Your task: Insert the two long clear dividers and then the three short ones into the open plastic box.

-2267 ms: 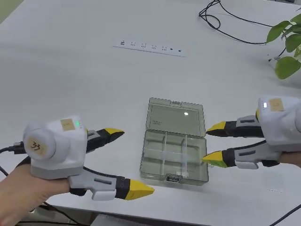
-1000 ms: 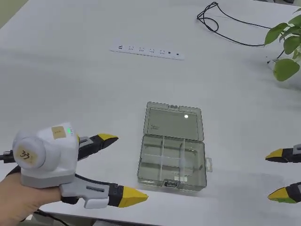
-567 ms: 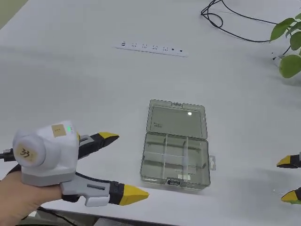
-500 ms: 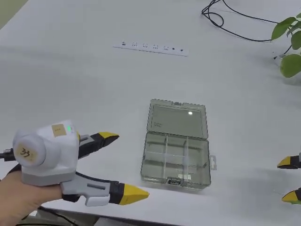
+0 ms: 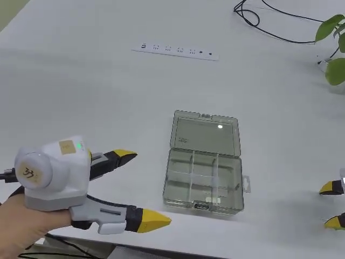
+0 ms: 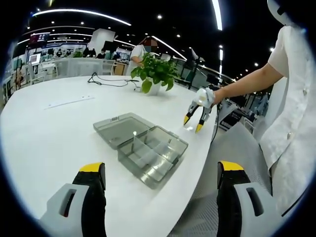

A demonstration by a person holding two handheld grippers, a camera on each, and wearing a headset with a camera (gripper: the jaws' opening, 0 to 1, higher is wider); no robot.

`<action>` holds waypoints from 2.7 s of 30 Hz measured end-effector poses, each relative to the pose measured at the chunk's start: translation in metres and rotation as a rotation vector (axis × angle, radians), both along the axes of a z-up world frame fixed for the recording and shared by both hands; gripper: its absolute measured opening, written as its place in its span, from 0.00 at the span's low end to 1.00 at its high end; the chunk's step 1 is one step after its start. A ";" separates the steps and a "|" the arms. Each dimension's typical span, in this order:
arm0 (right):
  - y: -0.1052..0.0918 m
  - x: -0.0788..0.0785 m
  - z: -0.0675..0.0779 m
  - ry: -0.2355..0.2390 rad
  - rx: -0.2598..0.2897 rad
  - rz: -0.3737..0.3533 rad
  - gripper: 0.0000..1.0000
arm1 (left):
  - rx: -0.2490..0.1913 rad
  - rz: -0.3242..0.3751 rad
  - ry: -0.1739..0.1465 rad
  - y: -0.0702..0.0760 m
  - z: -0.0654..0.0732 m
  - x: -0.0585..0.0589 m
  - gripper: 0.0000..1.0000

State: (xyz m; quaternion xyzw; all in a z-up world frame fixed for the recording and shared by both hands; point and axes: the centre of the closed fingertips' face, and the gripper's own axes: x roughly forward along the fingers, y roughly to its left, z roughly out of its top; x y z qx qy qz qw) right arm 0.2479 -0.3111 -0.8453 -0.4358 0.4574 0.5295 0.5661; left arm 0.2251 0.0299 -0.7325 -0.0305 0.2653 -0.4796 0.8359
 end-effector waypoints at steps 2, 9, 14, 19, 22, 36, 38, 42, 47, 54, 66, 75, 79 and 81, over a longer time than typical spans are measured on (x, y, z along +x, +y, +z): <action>-0.001 0.000 0.000 0.000 0.000 0.000 0.39 | -0.001 -0.001 0.000 0.000 0.000 0.000 0.96; -0.002 0.001 0.001 -0.001 -0.004 -0.003 0.33 | 0.001 -0.002 -0.003 0.001 0.001 0.000 0.96; -0.002 0.001 0.001 -0.007 -0.010 -0.001 0.33 | 0.000 -0.002 -0.006 0.001 0.002 0.000 0.95; 0.001 0.000 0.005 -0.021 -0.004 -0.001 0.32 | 0.001 0.000 -0.007 0.003 0.002 -0.001 0.95; 0.007 0.001 0.013 -0.040 0.008 -0.001 0.32 | 0.001 0.000 -0.008 0.004 0.003 -0.001 0.95; 0.063 0.000 0.063 -0.151 0.122 -0.009 0.32 | -0.017 -0.011 -0.030 -0.001 0.013 0.002 0.95; 0.070 -0.001 0.070 -0.164 0.131 -0.007 0.32 | -0.019 -0.014 -0.031 -0.002 0.014 0.002 0.95; 0.083 -0.003 0.083 -0.194 0.151 -0.003 0.32 | -0.034 -0.012 -0.029 -0.005 0.019 0.003 0.94; 0.096 -0.004 0.096 -0.225 0.168 0.008 0.32 | -0.059 -0.007 -0.029 -0.012 0.026 0.006 0.93; 0.122 -0.010 0.119 -0.264 0.189 0.021 0.32 | -0.109 0.012 -0.019 -0.025 0.043 0.011 0.89; 0.165 -0.014 0.147 -0.346 0.205 0.063 0.32 | -0.253 0.047 0.117 -0.060 0.072 0.013 0.65; 0.192 -0.022 0.163 -0.384 0.223 0.094 0.32 | -0.337 0.064 0.268 -0.086 0.076 0.008 0.51; 0.203 -0.025 0.171 -0.391 0.248 0.098 0.32 | -0.370 0.066 0.316 -0.097 0.075 0.006 0.46; 0.207 -0.026 0.174 -0.393 0.256 0.097 0.32 | -0.370 0.059 0.334 -0.102 0.072 0.004 0.43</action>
